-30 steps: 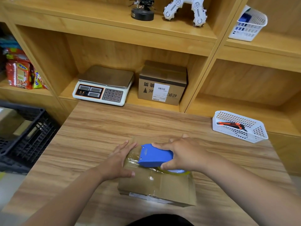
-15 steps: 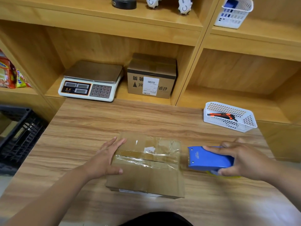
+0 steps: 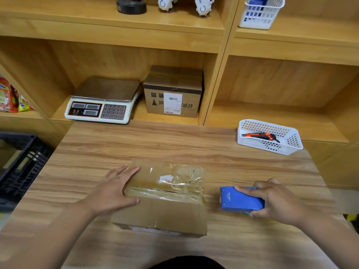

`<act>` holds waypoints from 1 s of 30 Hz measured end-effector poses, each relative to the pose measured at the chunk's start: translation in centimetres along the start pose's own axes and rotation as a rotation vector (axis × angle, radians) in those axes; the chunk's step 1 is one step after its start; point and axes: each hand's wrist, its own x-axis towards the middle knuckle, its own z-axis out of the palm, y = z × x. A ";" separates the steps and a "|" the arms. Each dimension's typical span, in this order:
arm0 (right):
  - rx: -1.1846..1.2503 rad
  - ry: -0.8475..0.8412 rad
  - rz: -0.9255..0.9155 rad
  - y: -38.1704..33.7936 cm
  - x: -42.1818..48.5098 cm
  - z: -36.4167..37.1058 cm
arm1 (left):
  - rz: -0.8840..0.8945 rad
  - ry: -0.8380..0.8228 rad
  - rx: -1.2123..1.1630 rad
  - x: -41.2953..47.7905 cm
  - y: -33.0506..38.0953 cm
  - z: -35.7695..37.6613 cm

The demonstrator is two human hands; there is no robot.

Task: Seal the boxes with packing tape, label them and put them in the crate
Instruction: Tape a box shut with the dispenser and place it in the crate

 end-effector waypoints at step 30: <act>-0.386 0.074 -0.093 -2.6 1.0 0.2 | 0.211 0.396 0.246 6.8 19.3 12.5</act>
